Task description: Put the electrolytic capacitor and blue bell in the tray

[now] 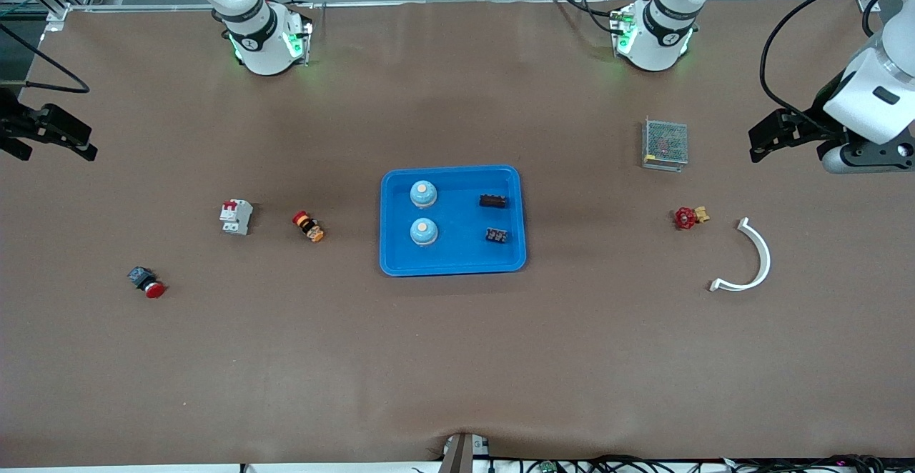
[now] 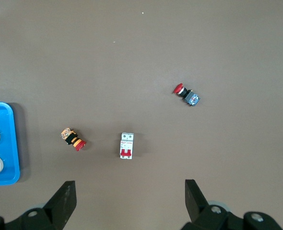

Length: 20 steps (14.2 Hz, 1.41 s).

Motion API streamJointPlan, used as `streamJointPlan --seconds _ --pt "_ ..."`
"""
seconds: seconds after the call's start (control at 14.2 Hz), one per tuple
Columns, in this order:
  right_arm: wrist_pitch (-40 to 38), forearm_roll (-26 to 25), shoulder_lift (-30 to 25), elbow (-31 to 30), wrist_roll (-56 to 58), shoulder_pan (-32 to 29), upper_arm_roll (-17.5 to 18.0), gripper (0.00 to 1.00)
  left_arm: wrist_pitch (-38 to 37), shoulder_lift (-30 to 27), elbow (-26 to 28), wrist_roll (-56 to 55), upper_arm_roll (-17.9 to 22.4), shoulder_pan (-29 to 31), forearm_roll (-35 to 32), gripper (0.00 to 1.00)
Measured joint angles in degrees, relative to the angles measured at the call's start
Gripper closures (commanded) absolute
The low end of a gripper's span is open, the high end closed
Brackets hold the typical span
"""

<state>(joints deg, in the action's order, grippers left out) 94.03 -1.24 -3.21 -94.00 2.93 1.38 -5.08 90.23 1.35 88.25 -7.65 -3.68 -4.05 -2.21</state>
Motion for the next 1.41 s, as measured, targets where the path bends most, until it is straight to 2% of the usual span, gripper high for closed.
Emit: streamJointPlan --seconds 1.41 --pt "0.1 0.1 0.1 2.7 0.0 0.0 0.5 0.0 -0.7 0.0 -0.2 0.0 0.0 0.1 0.0 0.0"
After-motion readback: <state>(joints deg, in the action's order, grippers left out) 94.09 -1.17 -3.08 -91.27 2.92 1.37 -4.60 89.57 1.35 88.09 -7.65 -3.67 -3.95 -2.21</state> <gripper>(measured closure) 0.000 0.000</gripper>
